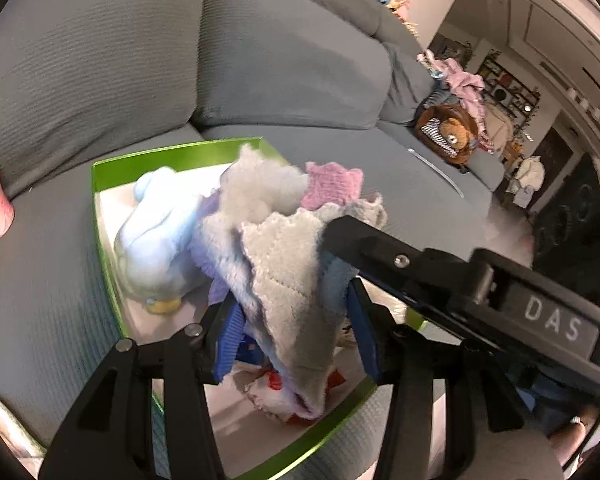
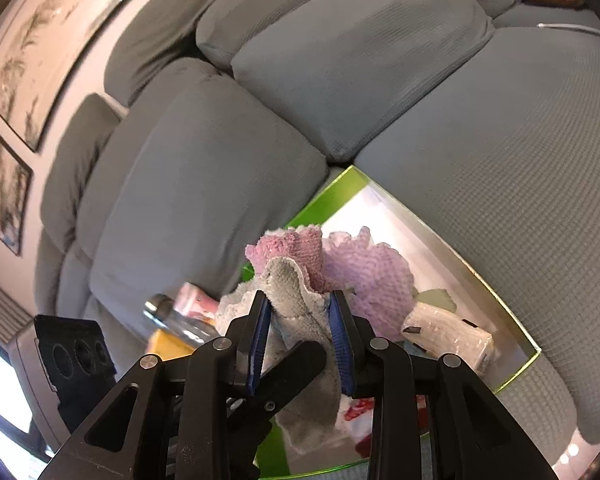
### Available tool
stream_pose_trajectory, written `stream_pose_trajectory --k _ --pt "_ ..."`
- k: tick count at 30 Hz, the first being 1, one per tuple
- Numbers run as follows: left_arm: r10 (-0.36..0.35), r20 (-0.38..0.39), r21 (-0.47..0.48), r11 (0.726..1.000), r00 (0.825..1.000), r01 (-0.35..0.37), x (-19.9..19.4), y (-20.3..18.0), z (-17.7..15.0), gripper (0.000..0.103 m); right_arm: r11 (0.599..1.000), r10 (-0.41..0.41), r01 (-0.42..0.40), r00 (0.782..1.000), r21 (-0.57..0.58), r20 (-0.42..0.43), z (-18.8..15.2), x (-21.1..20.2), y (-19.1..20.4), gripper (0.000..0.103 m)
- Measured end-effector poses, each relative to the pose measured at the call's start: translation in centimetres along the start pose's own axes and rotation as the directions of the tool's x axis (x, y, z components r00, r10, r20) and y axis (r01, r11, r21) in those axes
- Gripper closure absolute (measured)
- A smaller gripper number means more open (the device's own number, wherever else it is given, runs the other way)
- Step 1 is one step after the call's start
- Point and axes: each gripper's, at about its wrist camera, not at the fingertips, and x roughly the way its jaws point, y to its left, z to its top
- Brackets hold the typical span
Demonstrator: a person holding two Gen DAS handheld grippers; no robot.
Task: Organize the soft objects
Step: 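Lower the grey cloth into the box and open the right gripper, then move the right gripper to the yellow-white towel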
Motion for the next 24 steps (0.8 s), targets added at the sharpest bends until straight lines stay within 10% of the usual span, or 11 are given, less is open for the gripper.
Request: stream_pose_trajectory --k 14,18,24 --pt "0.080 -0.006 -0.019 0.997 0.997 -0.080 -1.8 0.8 -0.4 0.030 0.973 -0.216 0.218 0.976 -0.079 0.033 -0.1 -1.1 1.6 0.070" --pt "0.092 0.029 -0.031 0.995 0.995 -0.091 -5.0 1.6 -0.9 0.019 0.968 -0.203 0.210 0.977 -0.138 0.065 -0.5 -2.3 3.5 0.035" --pt "0.185 0.040 -0.058 0.981 0.982 -0.183 -10.3 3.9 -3.1 0.018 0.967 -0.151 0.161 0.987 -0.198 0.064 -1.4 -2.8 6.0 0.020"
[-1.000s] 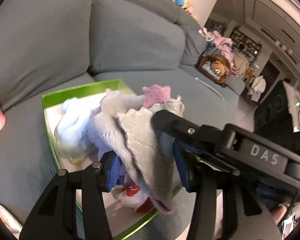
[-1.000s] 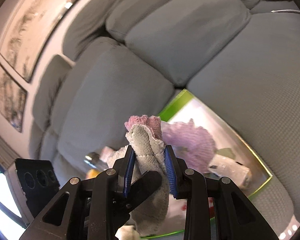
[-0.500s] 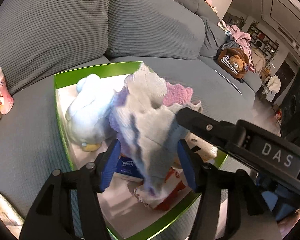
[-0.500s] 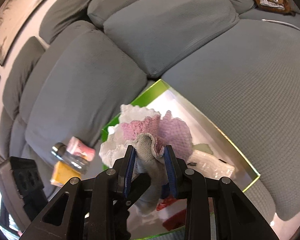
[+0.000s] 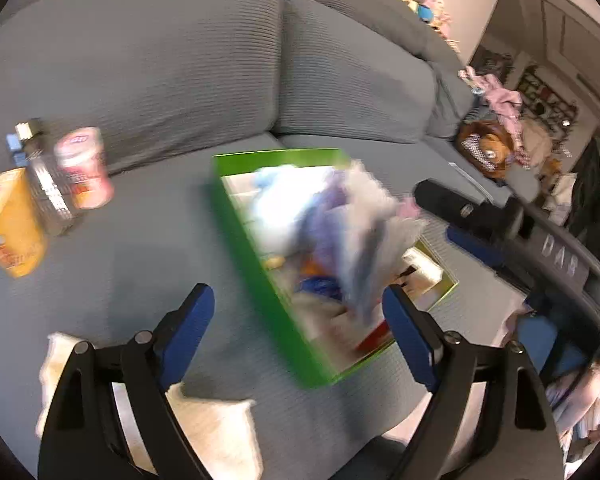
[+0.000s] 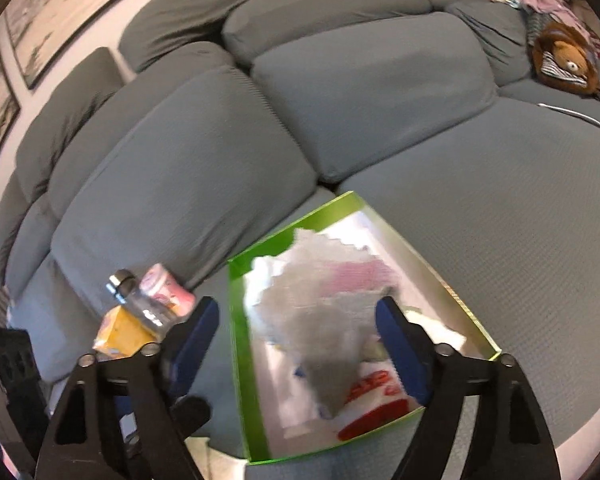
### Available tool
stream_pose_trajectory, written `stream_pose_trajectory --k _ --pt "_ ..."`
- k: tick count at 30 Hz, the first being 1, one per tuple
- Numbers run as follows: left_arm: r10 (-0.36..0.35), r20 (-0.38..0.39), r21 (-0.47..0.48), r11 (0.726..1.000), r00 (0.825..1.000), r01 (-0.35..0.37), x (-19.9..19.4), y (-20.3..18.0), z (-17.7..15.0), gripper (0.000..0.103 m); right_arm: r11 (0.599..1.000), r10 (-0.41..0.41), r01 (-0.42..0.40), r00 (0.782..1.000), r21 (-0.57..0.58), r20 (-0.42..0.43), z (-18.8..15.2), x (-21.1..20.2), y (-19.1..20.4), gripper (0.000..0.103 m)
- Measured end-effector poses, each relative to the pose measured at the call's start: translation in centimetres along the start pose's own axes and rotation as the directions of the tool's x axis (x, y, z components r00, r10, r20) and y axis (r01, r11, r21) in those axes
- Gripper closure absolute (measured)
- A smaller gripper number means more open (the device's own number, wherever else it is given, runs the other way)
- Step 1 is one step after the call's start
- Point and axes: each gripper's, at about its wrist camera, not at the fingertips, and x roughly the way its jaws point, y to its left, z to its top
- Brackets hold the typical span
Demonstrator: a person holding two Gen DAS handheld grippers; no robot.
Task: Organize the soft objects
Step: 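Move the right gripper to the yellow-white towel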
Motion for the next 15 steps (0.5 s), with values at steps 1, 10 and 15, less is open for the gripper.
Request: stream_pose_trajectory --k 1,10,15 --pt "0.031 0.011 -0.002 1.000 0.999 -0.031 -1.1 0.8 -0.6 0.018 1.000 0.000 0.000 1.000 -0.008 -0.005 -0.1 0.0 0.5 0.020" --pt "0.218 0.027 -0.185 0.960 0.975 -0.210 -7.3 10.0 -5.7 0.001 0.996 0.066 -0.070 0.996 -0.057 -0.065 -3.8 -0.8 5.3 0.010" --pt "0.260 -0.010 -0.257 0.932 0.965 -0.254 -8.1 13.5 -9.2 0.001 0.986 0.159 -0.168 0.965 -0.023 -0.208 -8.1 1.1 7.7 0.010"
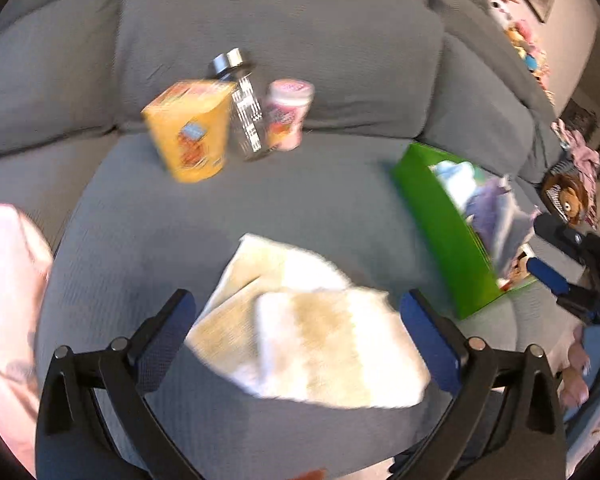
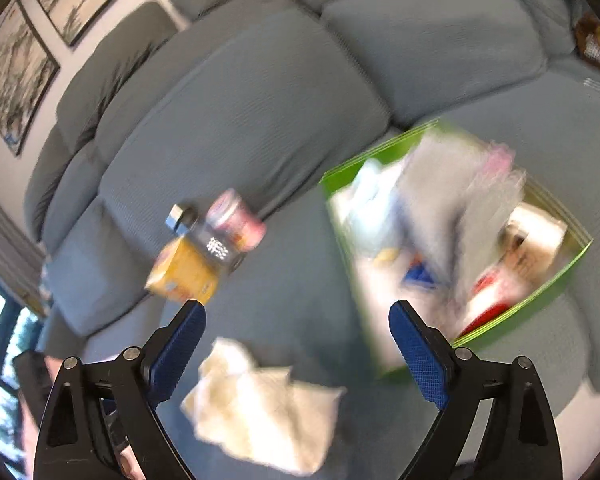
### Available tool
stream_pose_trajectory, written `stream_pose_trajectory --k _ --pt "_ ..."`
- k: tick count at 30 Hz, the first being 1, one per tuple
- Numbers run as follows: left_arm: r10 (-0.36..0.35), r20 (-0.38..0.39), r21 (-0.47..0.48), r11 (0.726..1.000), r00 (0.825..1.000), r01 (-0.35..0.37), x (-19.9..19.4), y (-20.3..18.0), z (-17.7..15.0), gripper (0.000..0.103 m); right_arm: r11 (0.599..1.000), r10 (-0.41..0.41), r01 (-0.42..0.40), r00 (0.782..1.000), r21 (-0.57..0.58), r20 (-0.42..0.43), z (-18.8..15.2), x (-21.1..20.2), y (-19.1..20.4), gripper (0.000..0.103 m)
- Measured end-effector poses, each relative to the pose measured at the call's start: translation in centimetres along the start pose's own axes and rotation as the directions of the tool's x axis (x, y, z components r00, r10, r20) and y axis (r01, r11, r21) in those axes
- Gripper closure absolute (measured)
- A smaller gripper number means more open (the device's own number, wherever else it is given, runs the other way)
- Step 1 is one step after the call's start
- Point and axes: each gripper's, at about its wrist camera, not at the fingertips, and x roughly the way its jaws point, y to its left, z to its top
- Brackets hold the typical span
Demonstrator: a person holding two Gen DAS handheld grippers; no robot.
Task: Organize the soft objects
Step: 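Move the right gripper to the yellow-white towel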
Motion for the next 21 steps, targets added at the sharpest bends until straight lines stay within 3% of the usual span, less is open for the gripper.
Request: stream_pose_trajectory --k 7,13,16,19,21 --pt "0.008 -0.087 -0.079 0.997 0.996 -0.015 3.3 3.2 -2.9 0.002 0.999 -0.033 0.028 0.984 -0.029 -0.176 -5.0 4.7 2.3 0.010" --pt "-0.032 -0.162 -0.098 0.995 0.986 0.016 5.5 3.4 -4.6 0.002 0.997 -0.069 0.076 0.955 0.013 -0.287 -7.8 8.1 0.6 0.010" --pt "-0.018 -0.158 -0.057 0.998 0.987 0.009 5.9 3.0 -4.8 0.003 0.994 -0.099 0.109 0.956 0.019 -0.278 -7.7 8.7 0.1 0.010" --pt "0.031 -0.160 0.014 0.999 0.987 -0.029 6.7 2.0 -5.1 0.003 0.996 -0.081 0.088 0.958 0.013 -0.276 -7.6 9.1 0.1 0.010" --pt "0.070 -0.155 0.075 0.995 0.985 -0.059 7.1 1.1 -5.3 0.012 0.995 -0.096 0.096 0.957 -0.012 -0.273 -7.7 9.4 0.4 0.010"
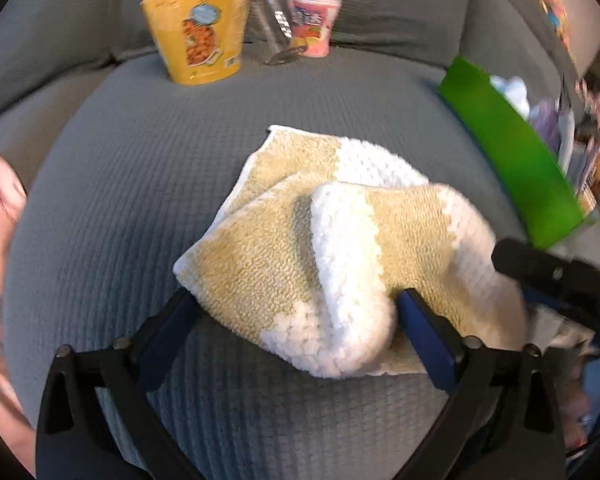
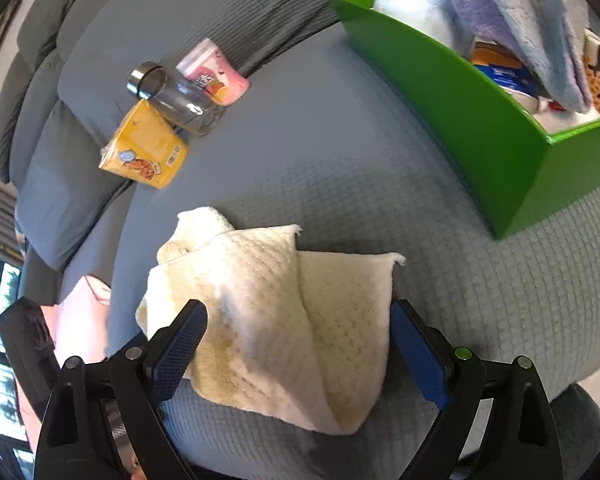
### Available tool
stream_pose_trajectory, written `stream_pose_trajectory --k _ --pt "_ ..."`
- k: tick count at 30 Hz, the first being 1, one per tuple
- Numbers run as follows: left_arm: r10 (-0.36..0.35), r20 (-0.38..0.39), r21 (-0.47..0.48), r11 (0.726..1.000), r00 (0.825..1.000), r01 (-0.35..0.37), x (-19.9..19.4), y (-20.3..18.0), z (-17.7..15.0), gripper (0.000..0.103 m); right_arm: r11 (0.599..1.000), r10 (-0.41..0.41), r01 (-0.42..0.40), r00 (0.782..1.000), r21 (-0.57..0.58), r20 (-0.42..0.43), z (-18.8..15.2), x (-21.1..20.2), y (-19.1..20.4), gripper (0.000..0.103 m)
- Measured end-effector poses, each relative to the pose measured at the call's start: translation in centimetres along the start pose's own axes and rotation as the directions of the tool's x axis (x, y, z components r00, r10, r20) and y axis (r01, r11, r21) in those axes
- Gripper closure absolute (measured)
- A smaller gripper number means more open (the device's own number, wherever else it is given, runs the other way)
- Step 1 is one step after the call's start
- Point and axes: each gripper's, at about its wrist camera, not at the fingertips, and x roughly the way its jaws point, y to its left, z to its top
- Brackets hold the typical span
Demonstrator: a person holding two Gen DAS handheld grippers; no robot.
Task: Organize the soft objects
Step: 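Move the right gripper to the yellow-white towel, then close the right gripper on the yellow-white towel and lift it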
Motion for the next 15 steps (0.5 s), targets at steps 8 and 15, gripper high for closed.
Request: stream_pose_trajectory --k 8,15 --pt "-0.032 0.003 -0.010 0.999 0.999 0.032 0.5 0.1 -0.1 0.025 0.988 0.152 -0.154 0.986 -0.022 -0.068 0.6 2.6 2.0 0.041" --pt "-0.062 0.004 -0.009 0.998 0.998 0.062 0.5 -0.2 0.4 0.055 0.948 0.316 -0.318 0.933 0.020 -0.172 1.0 5.9 3.2 0.070"
